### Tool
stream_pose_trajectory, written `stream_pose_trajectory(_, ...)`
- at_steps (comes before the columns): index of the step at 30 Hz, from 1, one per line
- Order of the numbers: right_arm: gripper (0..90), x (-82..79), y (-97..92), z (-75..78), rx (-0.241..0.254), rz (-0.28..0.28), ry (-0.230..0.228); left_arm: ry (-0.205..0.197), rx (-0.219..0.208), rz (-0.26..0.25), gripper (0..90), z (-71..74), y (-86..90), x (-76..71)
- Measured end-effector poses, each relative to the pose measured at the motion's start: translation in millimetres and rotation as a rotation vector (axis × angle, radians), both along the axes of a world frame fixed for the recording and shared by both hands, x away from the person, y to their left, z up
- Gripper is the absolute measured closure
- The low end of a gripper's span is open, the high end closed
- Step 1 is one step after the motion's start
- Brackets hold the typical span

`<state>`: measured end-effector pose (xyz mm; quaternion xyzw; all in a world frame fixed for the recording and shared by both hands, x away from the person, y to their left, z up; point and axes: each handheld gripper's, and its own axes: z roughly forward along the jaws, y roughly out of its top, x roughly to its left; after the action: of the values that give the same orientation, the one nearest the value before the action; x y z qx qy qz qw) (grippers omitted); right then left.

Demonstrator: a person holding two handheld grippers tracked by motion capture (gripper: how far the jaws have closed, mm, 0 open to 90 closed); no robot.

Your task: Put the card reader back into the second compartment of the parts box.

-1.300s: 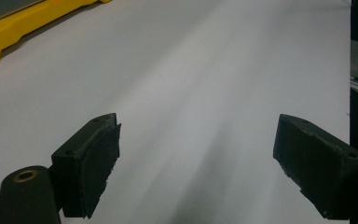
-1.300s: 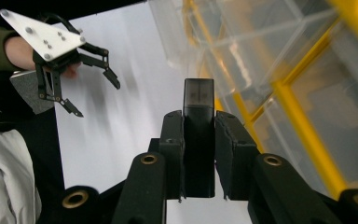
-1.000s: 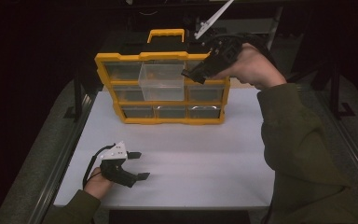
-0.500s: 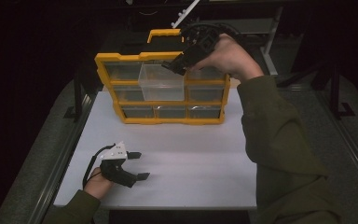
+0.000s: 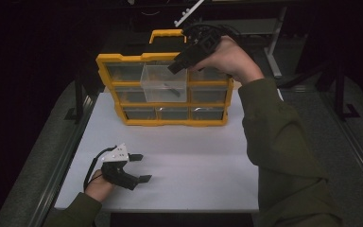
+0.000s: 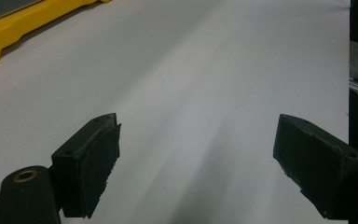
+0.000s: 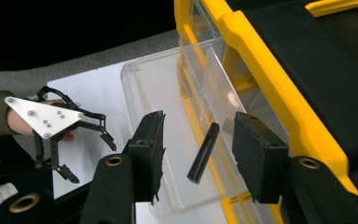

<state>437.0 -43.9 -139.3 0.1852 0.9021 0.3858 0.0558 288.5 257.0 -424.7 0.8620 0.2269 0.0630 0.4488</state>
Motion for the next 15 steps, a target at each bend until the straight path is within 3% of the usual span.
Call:
stream_pose_trajectory(6, 47.5, -8.0, -21.8, -4.2, 0.026, -0.040, -0.009, 0.001, 0.005, 0.002, 14.5, -0.4, -0.6, 0.3)
stream_pose_trajectory(15, 35.6, -24.8, -52.0, -26.2, 0.033, -0.090, -0.014, -0.002, 0.005, 0.002, 14.6, -0.4, -0.2, 0.2)
